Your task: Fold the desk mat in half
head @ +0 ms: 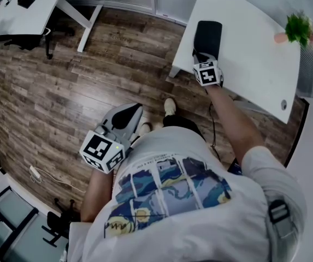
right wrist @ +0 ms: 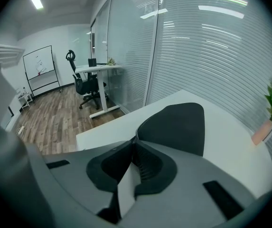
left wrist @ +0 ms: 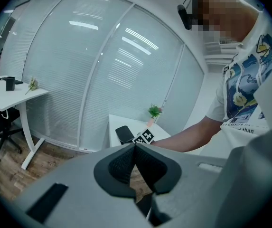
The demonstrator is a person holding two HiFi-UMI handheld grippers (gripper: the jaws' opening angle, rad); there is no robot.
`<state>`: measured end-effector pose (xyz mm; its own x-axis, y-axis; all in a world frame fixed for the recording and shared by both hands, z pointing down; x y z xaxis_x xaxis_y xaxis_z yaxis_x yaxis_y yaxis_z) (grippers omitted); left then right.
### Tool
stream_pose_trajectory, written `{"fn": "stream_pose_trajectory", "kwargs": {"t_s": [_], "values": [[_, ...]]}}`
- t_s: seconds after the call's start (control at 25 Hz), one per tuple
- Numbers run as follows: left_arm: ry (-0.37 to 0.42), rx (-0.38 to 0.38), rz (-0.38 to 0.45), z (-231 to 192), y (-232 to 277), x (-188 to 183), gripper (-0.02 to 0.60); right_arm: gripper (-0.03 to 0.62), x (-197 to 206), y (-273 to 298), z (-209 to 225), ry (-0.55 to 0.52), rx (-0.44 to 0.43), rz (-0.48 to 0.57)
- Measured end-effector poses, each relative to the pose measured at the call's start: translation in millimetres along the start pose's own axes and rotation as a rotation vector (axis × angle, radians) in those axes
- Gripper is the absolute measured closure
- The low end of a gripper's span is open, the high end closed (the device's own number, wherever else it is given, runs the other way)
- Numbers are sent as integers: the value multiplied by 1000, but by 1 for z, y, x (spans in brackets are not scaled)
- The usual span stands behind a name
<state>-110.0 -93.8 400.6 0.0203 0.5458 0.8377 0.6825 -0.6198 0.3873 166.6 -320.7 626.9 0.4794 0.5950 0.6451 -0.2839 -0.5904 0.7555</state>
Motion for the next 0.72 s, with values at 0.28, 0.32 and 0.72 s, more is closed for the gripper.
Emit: {"fn": "stream_pose_trajectory", "kwargs": {"t_s": [0.28,0.32,0.72], "values": [[3,1,-2,1,0,-1,578,569,-11,-2,-1,-8,-1,35],[5,1,-1,1,0,-1,578,569,-9,-1,-2,-6,-6,29],[6,0,-4,3,1,-2,578,554,0,3,-4,19,-27,9]]}}
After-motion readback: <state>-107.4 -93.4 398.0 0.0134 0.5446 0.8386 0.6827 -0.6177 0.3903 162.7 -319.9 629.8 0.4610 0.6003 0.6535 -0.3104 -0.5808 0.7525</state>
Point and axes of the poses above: the fingertips, and each gripper's own axes: y forward along the fingers, z to its right, x out of its underside, the point moved 8 cm from there along -y, backward along the fingers, and after that the axes turned 2 degrees about x, right-handed, at the moved point
